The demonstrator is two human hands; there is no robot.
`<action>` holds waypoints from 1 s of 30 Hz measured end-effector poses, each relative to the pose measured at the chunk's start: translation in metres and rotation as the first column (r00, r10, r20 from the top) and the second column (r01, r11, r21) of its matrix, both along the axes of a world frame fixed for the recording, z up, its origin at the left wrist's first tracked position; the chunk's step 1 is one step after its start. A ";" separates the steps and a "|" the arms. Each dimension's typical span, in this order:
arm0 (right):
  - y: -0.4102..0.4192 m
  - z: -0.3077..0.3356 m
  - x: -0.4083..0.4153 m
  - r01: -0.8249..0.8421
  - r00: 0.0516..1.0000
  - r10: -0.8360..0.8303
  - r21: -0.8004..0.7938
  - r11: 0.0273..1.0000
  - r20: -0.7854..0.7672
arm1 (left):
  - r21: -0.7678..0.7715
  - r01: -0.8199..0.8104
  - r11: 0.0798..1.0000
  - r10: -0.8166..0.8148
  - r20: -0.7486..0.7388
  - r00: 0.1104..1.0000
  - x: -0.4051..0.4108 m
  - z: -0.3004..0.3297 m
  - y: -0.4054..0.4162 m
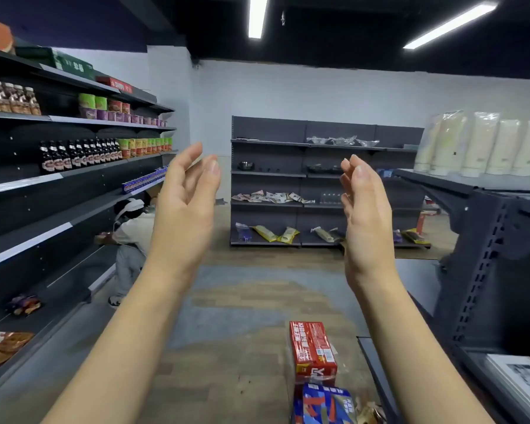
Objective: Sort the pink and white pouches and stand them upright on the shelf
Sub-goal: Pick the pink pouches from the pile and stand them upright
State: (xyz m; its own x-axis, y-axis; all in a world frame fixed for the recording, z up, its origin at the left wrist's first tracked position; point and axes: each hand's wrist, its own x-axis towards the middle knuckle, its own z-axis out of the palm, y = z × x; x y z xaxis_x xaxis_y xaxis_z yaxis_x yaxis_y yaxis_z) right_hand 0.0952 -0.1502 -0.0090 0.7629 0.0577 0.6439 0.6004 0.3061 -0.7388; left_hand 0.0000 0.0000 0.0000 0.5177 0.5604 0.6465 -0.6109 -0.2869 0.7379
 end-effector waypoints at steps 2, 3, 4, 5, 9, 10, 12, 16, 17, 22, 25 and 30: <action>0.013 -0.003 0.020 0.005 1.000 -0.004 0.005 1.000 -0.013 | -0.019 0.006 1.000 -0.006 0.027 1.000 0.020 -0.006 0.014; 0.024 -0.007 0.037 0.010 1.000 -0.010 -0.001 1.000 -0.008 | -0.021 0.007 1.000 -0.006 0.044 0.999 0.036 -0.011 0.027; 0.033 -0.009 0.048 -0.007 1.000 0.007 -0.002 1.000 -0.021 | -0.033 0.019 0.999 -0.018 0.047 0.999 0.046 -0.014 0.036; 0.039 -0.012 0.058 -0.013 1.000 0.013 -0.002 1.000 -0.027 | -0.032 0.011 0.999 -0.009 0.056 0.998 0.055 -0.017 0.045; 0.087 -0.015 0.131 -0.012 0.997 0.017 0.071 0.997 -0.070 | -0.075 0.022 0.997 -0.016 0.086 0.996 0.122 -0.021 0.108; 0.102 -0.014 0.151 -0.002 0.996 0.010 0.090 0.996 -0.090 | -0.083 0.028 0.996 -0.021 0.078 0.997 0.142 -0.019 0.125; 0.133 -0.009 0.191 0.011 0.994 0.003 0.135 0.991 -0.106 | -0.089 0.038 0.995 -0.032 0.066 0.997 0.183 -0.013 0.156; 0.192 0.000 0.268 -0.010 0.994 0.025 0.139 0.990 -0.105 | -0.096 0.056 0.994 -0.054 0.031 0.998 0.264 -0.004 0.211; 0.204 0.001 0.286 -0.016 0.994 0.031 0.133 0.991 -0.107 | -0.099 0.063 0.993 -0.061 0.028 0.998 0.283 -0.003 0.223; 0.254 -0.004 0.371 0.003 0.994 0.014 0.147 0.989 -0.111 | -0.144 0.099 0.985 -0.099 0.006 0.995 0.374 -0.011 0.273; 0.284 -0.019 0.425 0.010 0.993 0.005 0.119 0.993 -0.119 | -0.167 0.103 0.980 -0.108 -0.021 0.994 0.431 -0.026 0.296; 0.321 -0.049 0.532 0.041 0.987 -0.028 0.079 0.996 -0.159 | -0.230 0.082 0.970 -0.095 -0.046 0.994 0.538 -0.060 0.336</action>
